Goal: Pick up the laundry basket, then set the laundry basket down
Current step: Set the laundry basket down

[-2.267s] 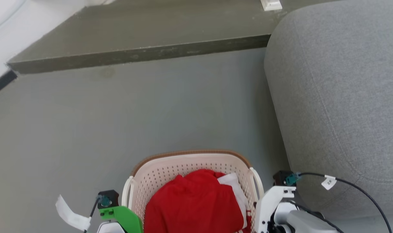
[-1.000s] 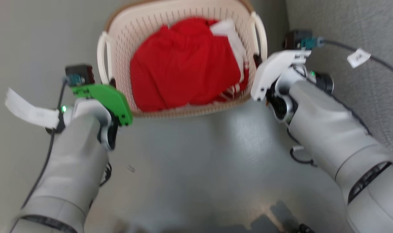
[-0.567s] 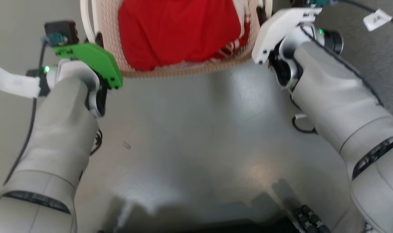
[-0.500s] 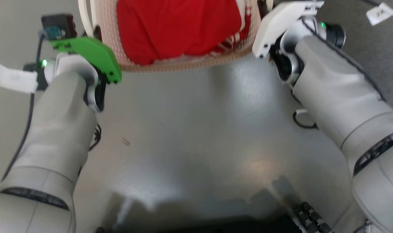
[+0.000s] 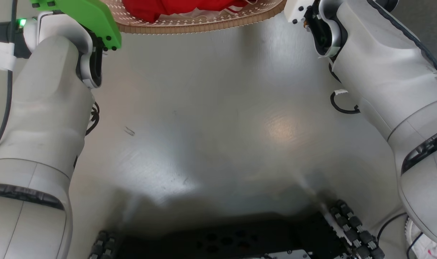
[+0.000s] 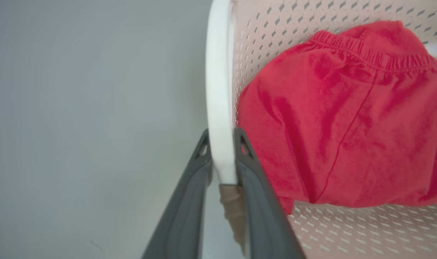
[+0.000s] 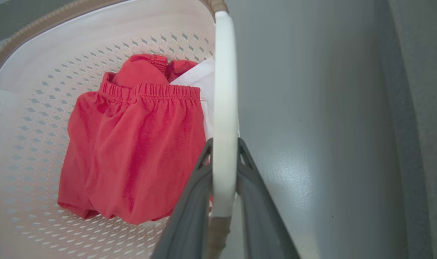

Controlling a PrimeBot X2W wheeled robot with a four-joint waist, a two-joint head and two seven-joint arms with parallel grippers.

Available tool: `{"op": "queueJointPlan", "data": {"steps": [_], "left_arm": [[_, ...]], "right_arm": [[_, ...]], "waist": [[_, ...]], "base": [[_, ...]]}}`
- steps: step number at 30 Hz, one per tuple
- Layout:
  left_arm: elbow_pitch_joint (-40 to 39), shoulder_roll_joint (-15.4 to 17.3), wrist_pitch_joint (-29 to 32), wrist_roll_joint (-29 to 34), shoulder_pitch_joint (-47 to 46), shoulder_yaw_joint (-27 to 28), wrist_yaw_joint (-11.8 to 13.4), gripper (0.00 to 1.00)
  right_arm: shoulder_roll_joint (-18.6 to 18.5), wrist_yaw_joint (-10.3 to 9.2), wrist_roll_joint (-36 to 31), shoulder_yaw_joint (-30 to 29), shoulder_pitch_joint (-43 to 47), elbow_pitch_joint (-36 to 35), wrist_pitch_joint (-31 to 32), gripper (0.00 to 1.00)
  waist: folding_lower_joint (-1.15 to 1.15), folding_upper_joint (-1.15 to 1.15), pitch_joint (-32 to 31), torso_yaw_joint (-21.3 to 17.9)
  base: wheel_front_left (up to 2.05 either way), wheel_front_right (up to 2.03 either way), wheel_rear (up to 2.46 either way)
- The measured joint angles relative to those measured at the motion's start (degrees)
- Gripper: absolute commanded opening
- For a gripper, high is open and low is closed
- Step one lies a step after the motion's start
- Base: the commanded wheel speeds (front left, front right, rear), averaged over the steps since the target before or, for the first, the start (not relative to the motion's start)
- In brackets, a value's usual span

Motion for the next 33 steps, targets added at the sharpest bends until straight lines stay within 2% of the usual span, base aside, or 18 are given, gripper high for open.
{"op": "queueJointPlan", "data": {"steps": [9,24,27,31,32,33], "left_arm": [[0.55,-0.12,-2.85,0.46,-1.11,-0.05,0.0,0.0],[3.64,-1.55,-3.65,0.58,-1.06,-0.25,0.0,0.0],[4.12,-1.71,-3.64,0.57,-0.74,-0.26,0.0,0.0],[4.42,-1.92,-3.64,0.48,-0.65,-0.29,0.0,0.0],[4.46,-2.01,-3.64,0.48,-0.65,-0.3,0.0,0.07],[4.5,-2.09,-3.65,0.47,-0.64,-0.34,0.0,0.29]], "right_arm": [[-0.21,0.0,-0.01,0.31,0.12,0.14,-1.6,0.0],[-0.26,0.0,-0.48,1.85,0.17,1.12,-2.1,0.01],[-0.24,0.0,-0.73,2.35,0.17,1.16,-2.08,0.12],[-0.14,0.0,-1.07,2.77,0.16,1.8,-2.08,0.43],[-0.14,0.0,-1.22,2.85,0.16,2.01,-2.08,0.64],[-0.19,0.0,-1.25,2.86,0.16,2.2,-2.09,1.0]], "waist": [[-0.01,0.0,4.28,-0.28],[-0.01,0.0,3.53,0.55],[-0.01,0.0,3.26,0.68],[-0.01,0.0,3.03,0.71],[-0.01,0.0,2.98,0.71],[0.0,0.0,2.93,0.7]], "base": [[0.0,0.0,0.0],[0.0,0.0,0.0],[0.0,0.0,0.0],[0.0,0.0,0.0],[0.0,0.0,0.0],[0.0,0.0,0.0]]}}
